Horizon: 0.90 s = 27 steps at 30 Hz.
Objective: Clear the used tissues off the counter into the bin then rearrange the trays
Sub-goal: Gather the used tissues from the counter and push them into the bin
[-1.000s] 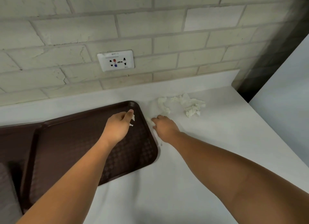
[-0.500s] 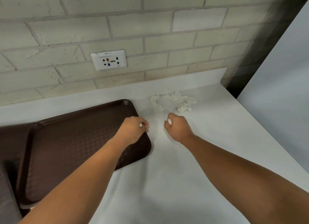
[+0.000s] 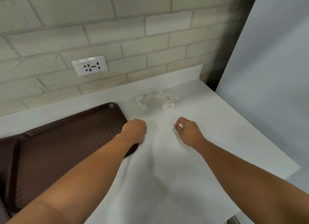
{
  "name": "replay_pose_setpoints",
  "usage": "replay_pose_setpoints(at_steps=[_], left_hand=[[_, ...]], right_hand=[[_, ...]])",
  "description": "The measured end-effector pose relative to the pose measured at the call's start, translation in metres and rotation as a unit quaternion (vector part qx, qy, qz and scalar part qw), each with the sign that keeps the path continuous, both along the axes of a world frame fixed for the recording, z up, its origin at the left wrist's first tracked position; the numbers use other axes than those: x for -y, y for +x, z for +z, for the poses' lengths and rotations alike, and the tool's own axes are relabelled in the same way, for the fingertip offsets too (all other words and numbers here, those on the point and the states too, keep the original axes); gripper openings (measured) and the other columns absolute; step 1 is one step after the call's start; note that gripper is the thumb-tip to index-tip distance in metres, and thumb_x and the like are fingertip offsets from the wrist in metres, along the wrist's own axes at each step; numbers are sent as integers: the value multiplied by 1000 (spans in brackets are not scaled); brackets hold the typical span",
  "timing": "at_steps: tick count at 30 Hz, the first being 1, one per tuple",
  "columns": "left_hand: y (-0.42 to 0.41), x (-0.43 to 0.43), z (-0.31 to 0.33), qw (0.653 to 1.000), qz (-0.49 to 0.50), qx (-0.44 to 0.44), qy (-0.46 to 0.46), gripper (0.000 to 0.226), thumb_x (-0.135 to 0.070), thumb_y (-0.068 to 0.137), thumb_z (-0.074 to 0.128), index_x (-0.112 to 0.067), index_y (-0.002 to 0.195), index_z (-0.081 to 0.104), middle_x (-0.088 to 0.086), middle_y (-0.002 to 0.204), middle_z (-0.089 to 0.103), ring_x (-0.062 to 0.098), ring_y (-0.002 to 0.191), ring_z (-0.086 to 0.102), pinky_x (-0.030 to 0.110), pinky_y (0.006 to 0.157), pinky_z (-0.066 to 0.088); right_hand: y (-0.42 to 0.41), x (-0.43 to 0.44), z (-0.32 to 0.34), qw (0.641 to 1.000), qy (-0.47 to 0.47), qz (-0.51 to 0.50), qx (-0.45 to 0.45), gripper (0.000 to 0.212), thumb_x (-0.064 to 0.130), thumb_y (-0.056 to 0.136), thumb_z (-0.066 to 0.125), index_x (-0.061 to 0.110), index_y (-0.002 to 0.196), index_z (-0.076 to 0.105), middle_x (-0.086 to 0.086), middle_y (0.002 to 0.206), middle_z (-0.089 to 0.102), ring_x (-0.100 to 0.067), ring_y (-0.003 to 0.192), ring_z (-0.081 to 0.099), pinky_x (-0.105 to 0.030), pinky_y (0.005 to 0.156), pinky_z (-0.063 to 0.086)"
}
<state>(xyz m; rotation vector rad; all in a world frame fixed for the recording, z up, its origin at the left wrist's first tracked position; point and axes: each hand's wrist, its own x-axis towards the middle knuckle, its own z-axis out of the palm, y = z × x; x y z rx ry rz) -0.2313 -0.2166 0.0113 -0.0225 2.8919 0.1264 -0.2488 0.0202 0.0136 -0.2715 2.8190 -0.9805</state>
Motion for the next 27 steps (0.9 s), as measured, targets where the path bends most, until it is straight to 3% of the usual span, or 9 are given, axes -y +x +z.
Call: replay_pose_setpoints(at_steps=[3, 6, 9, 12, 15, 20, 22, 25, 27], left_hand=[[9, -16, 14, 990, 11, 4, 142, 15, -27, 96, 58, -19, 100, 71, -7, 105, 64, 11, 97, 56, 20, 81, 38], [26, -47, 30, 948, 35, 6, 315, 13, -30, 93, 66, -20, 96, 74, -7, 110, 67, 11, 99, 59, 24, 80, 44], [50, -93, 38, 882, 78, 64, 460, 14, -27, 95, 64, -21, 86, 73, -11, 83, 66, 13, 67, 54, 27, 58, 48], [76, -152, 46, 828, 116, 114, 536, 28, -15, 91, 57, -17, 63, 57, -2, 62, 43, 15, 52, 34, 25, 45, 32], [105, -212, 46, 799, 159, 146, 561, 22, -12, 83, 44, -15, 62, 42, 2, 63, 30, 18, 52, 21, 24, 46, 20], [154, -306, 19, 790, 174, 202, 553, 22, -21, 85, 41, -16, 63, 42, 2, 64, 38, 16, 48, 23, 24, 48, 18], [174, -340, 3, 786, 164, 221, 553, 20, -25, 85, 45, -15, 67, 44, 1, 63, 41, 15, 48, 25, 24, 48, 18], [198, -384, -34, 801, 126, 235, 536, 31, -44, 89, 52, -20, 70, 45, 0, 60, 37, 14, 46, 27, 23, 47, 21], [212, -407, -68, 835, 79, 211, 501, 42, -51, 91, 53, -22, 63, 39, 0, 58, 33, 14, 45, 27, 25, 47, 23]], right_hand=[[14, -22, 4, 1000, -11, -25, 9, 24, 40, 99, 49, 19, 102, 60, -8, 94, 67, -25, 89, 62, -31, 78, 49], [33, -50, 8, 998, -38, -48, 5, 27, 40, 99, 50, 16, 102, 63, -8, 96, 67, -24, 93, 62, -27, 77, 44], [59, -86, 15, 995, -56, -79, -1, 33, 41, 99, 48, 11, 99, 61, -1, 78, 60, -22, 79, 59, -25, 71, 38], [92, -130, 20, 991, -67, -112, -7, 30, 43, 100, 46, 15, 93, 56, 5, 66, 54, -13, 64, 53, -27, 65, 36], [132, -180, 18, 987, -79, -141, -5, 28, 42, 100, 46, 17, 87, 52, 3, 62, 51, -9, 58, 49, -28, 62, 37], [203, -265, -1, 974, -104, -199, 41, 34, 40, 99, 46, 9, 88, 53, 0, 65, 52, -16, 61, 49, -32, 61, 40], [231, -296, -15, 967, -120, -219, 56, 32, 35, 100, 46, 11, 79, 51, 1, 67, 52, -15, 63, 49, -32, 62, 38], [265, -334, -46, 949, -161, -256, 86, 36, 27, 101, 40, 19, 66, 40, 4, 65, 46, -13, 63, 43, -33, 66, 36], [281, -354, -75, 943, -155, -272, 113, 32, 21, 100, 34, 14, 69, 39, -2, 68, 45, -18, 66, 42, -35, 68, 35]])
